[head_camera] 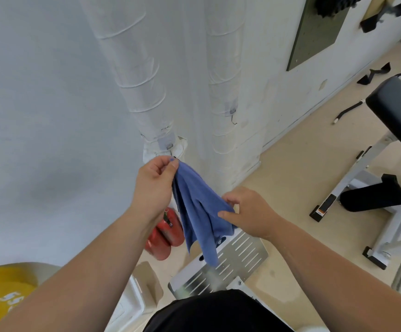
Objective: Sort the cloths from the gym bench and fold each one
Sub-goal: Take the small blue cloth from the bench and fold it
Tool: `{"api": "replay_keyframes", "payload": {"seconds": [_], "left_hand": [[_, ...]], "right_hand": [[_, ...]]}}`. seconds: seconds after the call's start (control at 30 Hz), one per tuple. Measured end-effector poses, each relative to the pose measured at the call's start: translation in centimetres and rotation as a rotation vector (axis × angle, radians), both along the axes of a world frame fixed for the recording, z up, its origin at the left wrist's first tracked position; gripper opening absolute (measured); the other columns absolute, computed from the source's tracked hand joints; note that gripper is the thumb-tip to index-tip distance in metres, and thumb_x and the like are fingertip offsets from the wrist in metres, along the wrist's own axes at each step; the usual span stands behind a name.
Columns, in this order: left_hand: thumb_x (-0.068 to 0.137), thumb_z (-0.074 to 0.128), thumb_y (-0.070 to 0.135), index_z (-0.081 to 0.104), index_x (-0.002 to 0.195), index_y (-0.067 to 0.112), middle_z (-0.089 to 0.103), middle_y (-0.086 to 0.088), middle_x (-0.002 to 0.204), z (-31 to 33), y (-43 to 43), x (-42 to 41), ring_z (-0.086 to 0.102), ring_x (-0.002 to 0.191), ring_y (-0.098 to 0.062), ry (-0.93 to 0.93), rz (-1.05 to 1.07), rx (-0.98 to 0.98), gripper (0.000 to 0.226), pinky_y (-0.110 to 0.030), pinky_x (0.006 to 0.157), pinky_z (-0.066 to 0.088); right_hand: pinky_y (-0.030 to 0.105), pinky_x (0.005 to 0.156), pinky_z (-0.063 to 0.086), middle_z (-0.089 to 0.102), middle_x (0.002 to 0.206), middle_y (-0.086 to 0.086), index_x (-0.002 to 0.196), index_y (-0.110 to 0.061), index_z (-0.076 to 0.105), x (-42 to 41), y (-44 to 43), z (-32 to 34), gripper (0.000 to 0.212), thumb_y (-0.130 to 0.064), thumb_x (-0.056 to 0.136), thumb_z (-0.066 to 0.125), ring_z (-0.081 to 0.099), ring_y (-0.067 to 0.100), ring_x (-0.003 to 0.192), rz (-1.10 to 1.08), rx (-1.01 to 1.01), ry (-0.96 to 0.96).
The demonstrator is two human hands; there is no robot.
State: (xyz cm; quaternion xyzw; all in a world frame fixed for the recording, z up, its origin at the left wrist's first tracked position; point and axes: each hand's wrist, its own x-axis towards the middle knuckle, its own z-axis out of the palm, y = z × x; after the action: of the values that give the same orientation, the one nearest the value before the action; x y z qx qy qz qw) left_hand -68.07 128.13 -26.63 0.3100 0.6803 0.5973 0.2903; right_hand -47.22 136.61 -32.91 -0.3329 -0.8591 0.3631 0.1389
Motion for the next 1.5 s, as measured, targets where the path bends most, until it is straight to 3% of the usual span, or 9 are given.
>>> {"api": "replay_keyframes", "payload": {"seconds": [0.13,0.27,0.5,0.6,0.7,0.97,1.13,1.33,1.5], "left_hand": [[0.101,0.055,0.011,0.068,0.089,0.019,0.066,0.007,0.077,0.2,0.9,-3.4,0.058,0.072,-0.007,0.043,0.086,0.042,0.020,-0.025,0.072,0.051],[0.102,0.053,0.011,0.065,0.092,0.014,0.059,0.006,0.075,-0.5,0.7,-6.7,0.050,0.066,-0.005,0.155,0.152,-0.039,0.015,-0.022,0.065,0.043],[0.104,0.048,0.020,0.063,0.095,0.011,0.056,-0.003,0.081,-3.7,-1.1,-9.8,0.046,0.075,-0.020,0.181,0.183,-0.240,0.020,-0.032,0.064,0.039],[0.104,0.046,0.020,0.062,0.093,0.013,0.055,-0.003,0.082,-4.1,-1.3,-10.0,0.045,0.078,-0.021,0.144,0.199,-0.239,0.021,-0.035,0.070,0.039],[0.104,0.047,0.020,0.063,0.097,0.010,0.055,-0.002,0.081,-3.9,-1.1,-9.4,0.044,0.075,-0.019,0.145,0.182,-0.221,0.020,-0.032,0.066,0.038],[0.103,0.050,0.013,0.067,0.101,0.025,0.049,-0.013,0.071,-3.6,-0.7,-7.6,0.038,0.062,-0.018,0.131,0.047,-0.148,0.021,-0.027,0.053,0.030],[0.095,0.042,-0.006,0.070,0.073,0.014,0.066,-0.002,0.085,-3.3,-0.4,-6.1,0.055,0.079,-0.018,0.033,0.023,-0.152,0.041,-0.027,0.063,0.041],[0.092,0.045,-0.003,0.077,0.090,0.014,0.074,0.000,0.100,-3.4,-0.1,-3.3,0.065,0.093,-0.015,0.040,0.067,-0.201,0.036,-0.026,0.080,0.052],[0.092,0.051,-0.003,0.076,0.098,0.025,0.074,0.017,0.097,-2.2,-0.6,0.6,0.066,0.087,0.008,0.207,-0.123,-0.114,0.038,-0.015,0.078,0.048]], "right_hand": [[0.036,0.082,0.037,0.057,0.075,0.001,0.066,-0.021,0.046,1.0,1.3,-2.4,0.028,-0.033,0.085,0.062,0.048,0.022,0.087,0.072,0.167,-0.311],[0.038,0.100,0.033,0.064,0.106,-0.001,0.091,-0.023,0.066,2.0,2.3,-2.3,0.029,-0.047,0.096,0.051,0.047,0.021,0.113,0.047,0.298,-0.540],[0.027,0.084,0.041,0.045,0.101,-0.002,0.067,-0.014,0.056,2.0,3.5,0.5,0.031,-0.028,0.093,0.065,0.047,0.019,0.092,-0.097,0.261,0.039],[0.019,0.081,0.041,0.050,0.109,-0.007,0.064,-0.016,0.059,2.4,4.0,1.8,0.032,-0.027,0.092,0.070,0.052,0.009,0.092,-0.158,0.213,0.071],[0.024,0.065,0.037,0.059,0.074,-0.007,0.063,-0.018,0.059,3.2,4.6,2.5,0.031,-0.027,0.090,0.072,0.051,0.007,0.065,-0.218,0.132,0.037],[0.028,0.055,0.049,0.063,0.069,0.011,0.088,-0.019,0.061,4.6,4.7,3.1,0.018,-0.003,0.094,0.064,0.054,0.017,0.060,-0.541,-0.481,0.555],[0.026,0.055,0.049,0.062,0.078,0.004,0.076,-0.016,0.067,5.1,4.5,2.8,0.036,0.004,0.096,0.045,0.054,0.018,0.070,-0.638,-0.650,0.611],[0.029,0.060,0.059,0.072,0.100,0.013,0.088,-0.012,0.074,3.4,3.0,2.9,0.032,0.001,0.092,0.046,0.068,0.023,0.084,-0.743,-0.478,0.480],[0.034,0.077,0.062,0.077,0.098,0.009,0.101,-0.020,0.075,0.9,-0.1,4.6,0.041,0.005,0.087,0.046,0.076,0.021,0.084,-0.409,-0.430,0.424]]}}
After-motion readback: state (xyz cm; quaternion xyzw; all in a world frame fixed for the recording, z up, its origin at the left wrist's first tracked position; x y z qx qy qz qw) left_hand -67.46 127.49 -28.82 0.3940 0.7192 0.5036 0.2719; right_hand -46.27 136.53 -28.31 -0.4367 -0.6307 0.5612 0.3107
